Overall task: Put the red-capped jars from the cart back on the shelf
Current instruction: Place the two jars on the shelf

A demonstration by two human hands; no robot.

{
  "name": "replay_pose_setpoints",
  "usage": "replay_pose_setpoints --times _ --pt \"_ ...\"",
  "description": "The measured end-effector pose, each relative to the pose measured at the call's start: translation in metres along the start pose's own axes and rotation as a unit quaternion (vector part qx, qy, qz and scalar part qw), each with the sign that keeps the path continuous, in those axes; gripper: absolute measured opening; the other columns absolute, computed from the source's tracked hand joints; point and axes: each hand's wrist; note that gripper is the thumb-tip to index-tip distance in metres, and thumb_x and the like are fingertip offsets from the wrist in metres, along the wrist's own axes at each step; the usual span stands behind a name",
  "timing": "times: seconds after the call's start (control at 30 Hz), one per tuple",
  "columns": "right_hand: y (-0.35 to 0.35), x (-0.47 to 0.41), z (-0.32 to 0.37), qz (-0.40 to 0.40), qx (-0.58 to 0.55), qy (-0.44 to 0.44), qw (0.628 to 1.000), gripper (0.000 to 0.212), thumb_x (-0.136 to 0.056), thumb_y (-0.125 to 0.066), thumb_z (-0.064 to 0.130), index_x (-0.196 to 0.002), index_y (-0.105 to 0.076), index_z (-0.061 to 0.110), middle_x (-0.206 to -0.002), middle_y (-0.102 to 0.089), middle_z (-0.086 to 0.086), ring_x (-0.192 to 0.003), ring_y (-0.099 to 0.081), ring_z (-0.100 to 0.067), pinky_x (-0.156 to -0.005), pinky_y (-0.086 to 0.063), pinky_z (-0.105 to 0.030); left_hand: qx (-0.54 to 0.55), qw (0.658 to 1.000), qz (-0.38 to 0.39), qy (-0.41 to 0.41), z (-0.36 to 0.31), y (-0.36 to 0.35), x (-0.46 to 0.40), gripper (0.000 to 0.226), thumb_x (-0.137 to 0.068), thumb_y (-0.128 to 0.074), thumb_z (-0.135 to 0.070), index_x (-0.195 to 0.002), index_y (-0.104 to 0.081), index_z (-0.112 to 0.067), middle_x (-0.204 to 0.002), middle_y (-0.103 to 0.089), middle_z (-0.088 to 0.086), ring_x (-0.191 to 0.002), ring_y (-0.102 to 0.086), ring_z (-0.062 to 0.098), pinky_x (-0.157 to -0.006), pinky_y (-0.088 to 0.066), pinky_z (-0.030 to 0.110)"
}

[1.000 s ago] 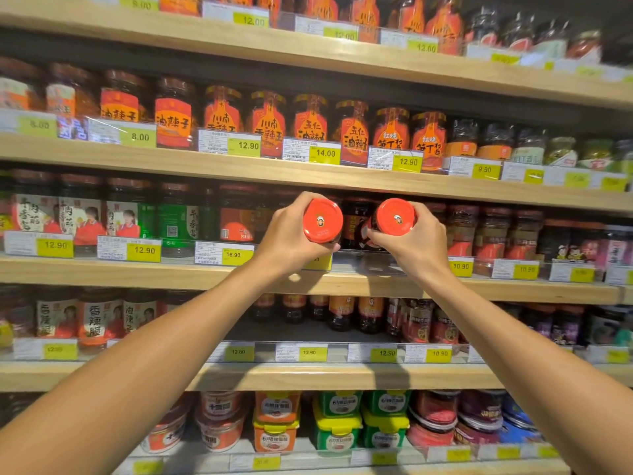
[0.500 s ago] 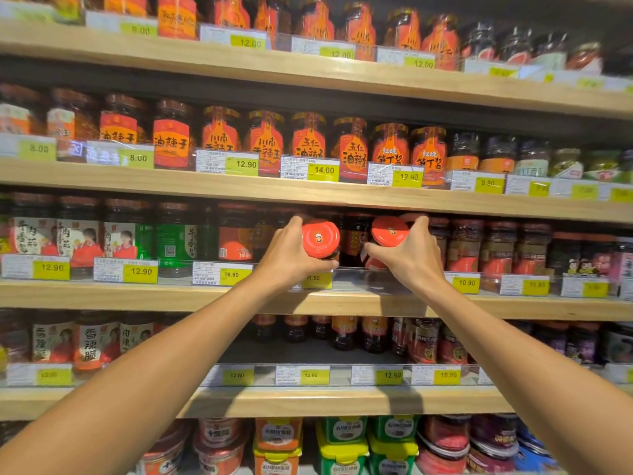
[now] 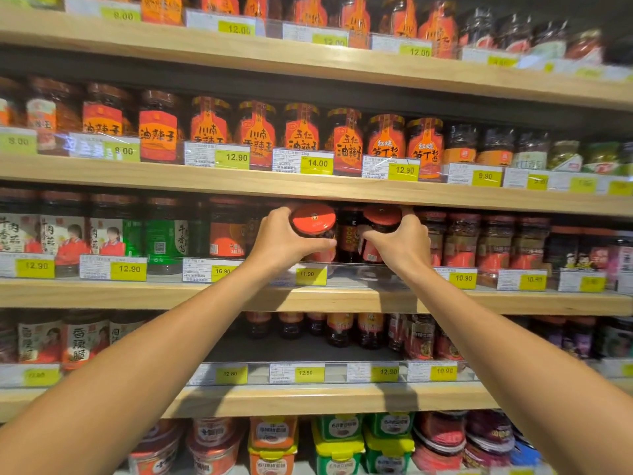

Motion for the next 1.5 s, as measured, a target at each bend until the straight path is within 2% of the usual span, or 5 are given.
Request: replay_pose_setpoints --times 0.23,0.43,0.73,1.13,1.5 --pt "-0.008 -0.015 -0.005 0.032 0.035 0.004 0.999 0.057 -0.077 -0.073 0.061 -0.073 -0.056 0.007 -0.074 -0.064 -0.009 -0.077 -0.066 -0.035 -0.060 -0.044 -0.034 -0.044 0.998 -0.030 0.046 -0.007 -0.002 0.001 0.056 -0.068 -0.087 -0.047 -0.077 -0.038 -0.021 -0.079 -0.046 -0.007 -0.066 -0.041 0.001 -0.053 -0.036 0.021" --pt "-0.017 -0.025 -0.012 0.076 0.069 -0.001 0.995 0.073 -0.082 -0.070 0.059 -0.133 -0.046 0.013 -0.120 -0.062 -0.018 -0.111 -0.060 -0.042 -0.090 -0.052 -0.046 -0.017 0.998 -0.044 0.038 -0.001 0.000 -0.003 0.081 -0.051 -0.087 -0.064 -0.108 -0.060 -0.013 -0.105 -0.065 -0.001 -0.094 -0.062 0.013 -0.081 -0.056 0.037" --pt "-0.017 -0.022 -0.013 0.120 0.067 0.007 0.990 0.071 -0.087 -0.068 0.052 -0.136 -0.041 0.007 -0.123 -0.060 -0.021 -0.111 -0.059 -0.042 -0.089 -0.050 -0.042 -0.033 0.995 -0.062 0.074 -0.010 -0.009 -0.009 0.058 -0.066 -0.087 -0.050 -0.067 -0.044 -0.010 -0.059 -0.041 -0.003 -0.051 -0.035 0.009 -0.037 -0.027 0.017" --pt "-0.016 -0.019 -0.018 0.126 0.094 0.021 0.987 0.078 -0.089 -0.064 0.053 -0.144 -0.031 0.008 -0.122 -0.061 -0.022 -0.111 -0.059 -0.043 -0.087 -0.050 -0.043 -0.084 0.993 0.046 0.063 -0.010 -0.017 -0.015 0.050 -0.085 -0.071 -0.050 -0.068 -0.049 -0.009 -0.052 -0.044 -0.002 -0.047 -0.043 0.012 -0.042 -0.030 0.020" --pt "0.007 0.002 -0.012 0.139 0.077 0.027 0.987 0.051 -0.086 -0.068 0.050 -0.105 -0.051 0.006 -0.081 -0.058 -0.002 -0.081 -0.058 -0.029 -0.056 -0.040 -0.034 -0.180 0.973 0.138 0.050 -0.003 0.005 0.001 0.066 -0.086 -0.065 -0.052 -0.135 -0.048 -0.011 -0.129 -0.060 0.003 -0.116 -0.058 0.022 -0.097 -0.049 0.041"
Point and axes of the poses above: each hand's wrist, its own x-axis away from the middle knuckle, its own y-axis out of the back of the hand, z = x × y
